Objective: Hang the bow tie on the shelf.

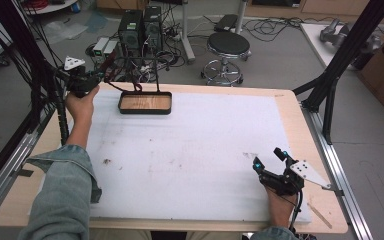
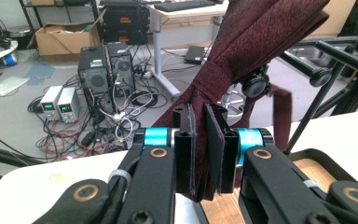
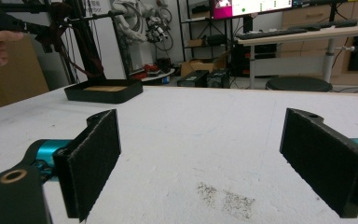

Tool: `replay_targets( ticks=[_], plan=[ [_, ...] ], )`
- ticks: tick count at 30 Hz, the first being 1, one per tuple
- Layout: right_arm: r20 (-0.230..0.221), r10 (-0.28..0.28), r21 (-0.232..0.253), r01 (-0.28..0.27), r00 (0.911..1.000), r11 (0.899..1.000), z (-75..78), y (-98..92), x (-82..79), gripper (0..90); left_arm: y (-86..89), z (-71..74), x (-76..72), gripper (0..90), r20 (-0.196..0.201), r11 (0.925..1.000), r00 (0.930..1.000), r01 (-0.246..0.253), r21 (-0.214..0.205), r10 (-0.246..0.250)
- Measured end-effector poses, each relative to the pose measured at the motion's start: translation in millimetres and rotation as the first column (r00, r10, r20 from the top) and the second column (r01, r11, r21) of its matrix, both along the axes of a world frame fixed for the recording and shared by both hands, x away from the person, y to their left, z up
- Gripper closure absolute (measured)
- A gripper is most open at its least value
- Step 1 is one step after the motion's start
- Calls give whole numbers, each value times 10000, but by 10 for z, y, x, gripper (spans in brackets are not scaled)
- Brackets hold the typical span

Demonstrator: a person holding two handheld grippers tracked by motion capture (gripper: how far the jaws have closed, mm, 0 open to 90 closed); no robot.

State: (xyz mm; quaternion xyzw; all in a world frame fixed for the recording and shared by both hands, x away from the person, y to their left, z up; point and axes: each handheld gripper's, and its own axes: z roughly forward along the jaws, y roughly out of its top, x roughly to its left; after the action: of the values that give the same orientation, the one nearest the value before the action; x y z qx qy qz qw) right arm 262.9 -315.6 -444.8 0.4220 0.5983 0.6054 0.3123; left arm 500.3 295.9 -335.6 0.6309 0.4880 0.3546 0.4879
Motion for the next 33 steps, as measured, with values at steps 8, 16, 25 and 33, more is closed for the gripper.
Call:
replay_targets(
  ticks=[8,16,25,33],
  plan=[
    [-1,0,-3,0,10000,10000,0,0,1,113,15,-15,4,793,-70,10000,10000,1,-49,-1],
    [-35,3,24,-3,10000,10000,0,3,-2,114,27,-14,-8,708,-175,10000,9998,37,5,-37],
    [-27,9,-1,-9,10000,10000,-1,3,-2,114,88,15,-115,670,52,9995,9996,296,-131,-295],
    [-25,-1,16,1,10000,10000,0,5,-2,113,149,101,-282,600,319,9960,9965,791,-426,-778]
  ],
)
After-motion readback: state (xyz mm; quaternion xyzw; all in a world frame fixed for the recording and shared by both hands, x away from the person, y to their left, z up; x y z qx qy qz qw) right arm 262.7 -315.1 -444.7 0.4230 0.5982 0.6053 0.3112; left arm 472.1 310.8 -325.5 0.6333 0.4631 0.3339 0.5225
